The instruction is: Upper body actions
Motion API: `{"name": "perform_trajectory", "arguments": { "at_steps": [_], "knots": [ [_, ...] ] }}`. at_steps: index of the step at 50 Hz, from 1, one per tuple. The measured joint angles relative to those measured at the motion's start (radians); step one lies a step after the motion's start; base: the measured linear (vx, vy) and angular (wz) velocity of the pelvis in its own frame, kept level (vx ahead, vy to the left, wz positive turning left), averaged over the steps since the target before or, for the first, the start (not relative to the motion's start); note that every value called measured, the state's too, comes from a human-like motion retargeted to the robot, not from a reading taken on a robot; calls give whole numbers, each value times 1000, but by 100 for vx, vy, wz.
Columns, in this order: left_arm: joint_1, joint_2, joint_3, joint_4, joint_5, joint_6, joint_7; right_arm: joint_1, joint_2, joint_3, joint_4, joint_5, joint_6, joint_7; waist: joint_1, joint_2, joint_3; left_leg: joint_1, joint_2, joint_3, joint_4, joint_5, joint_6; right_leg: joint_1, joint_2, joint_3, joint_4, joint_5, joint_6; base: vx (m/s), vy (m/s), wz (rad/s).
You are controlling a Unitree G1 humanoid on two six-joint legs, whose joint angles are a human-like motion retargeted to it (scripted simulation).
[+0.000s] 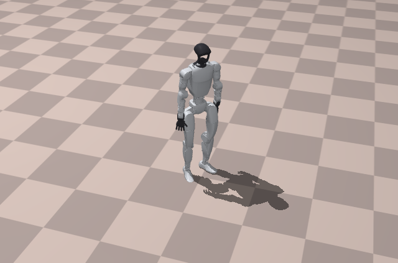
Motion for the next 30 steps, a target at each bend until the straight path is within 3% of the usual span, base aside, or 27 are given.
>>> {"name": "perform_trajectory", "arguments": {
  "at_steps": [5, 7, 9, 12, 15, 20, 26, 30],
  "knots": [
    [-5, 15, 17, -27, -9, -5, 6, 6, -8, -1, 32, -1, 12, -24, 42, -9, -7, 4, 24, 33, 0, -3, -13, 7, -77, -59, -24, 97, -14, 6, -12, -33],
    [-3, 22, 25, -37, -20, -13, 11, 5, -10, 4, 46, -4, 19, -27, 45, -28, -5, 14, 12, 44, -3, -3, -18, 17, -105, -30, -38, 129, 64, 13, -20, -17],
    [-5, 33, 33, -38, -34, -17, 19, 3, -5, 7, 55, -8, 24, -22, 31, -45, -1, 24, 5, 41, -4, -1, -25, 32, -106, 1, -48, 106, 99, 20, -24, 13],
    [-16, 52, 40, -32, -45, -11, 28, 5, 7, 7, 56, -6, 24, -10, 9, -61, 9, 37, 9, 25, -1, 3, -39, 62, -100, -27, -69, 28, 86, 20, -22, 27],
    [-36, 58, 41, -29, -41, 7, 27, 8, 14, 4, 59, 2, 19, -8, 14, -87, 29, 51, 2, 21, 4, 8, -48, 104, -89, -77, -119, 34, 78, 18, -23, 10],
    [-95, 10, 76, -90, -14, -16, -10, -14, -6, -15, 33, -15, 10, -19, 56, -67, 76, 20, 42, 19, 32, 18, -74, 93, -105, -124, -140, 65, 105, 4, -9, 1],
    [-152, -18, 7, -224, -86, -72, -31, -65, -50, -35, -55, -2, -3, -40, 23, -24, 191, -48, 52, -28, 69, 46, -86, 60, -113, -151, -111, 60, 79, -11, 8, 38],
    [-238, -8, -40, -267, -75, -105, -16, -144, -77, -48, -110, 63, -8, -52, 39, 13, 236, -176, 105, -29, 140, 39, -112, -104, -95, -60, 16, 15, 47, -28, 13, -11]
  ]
}}
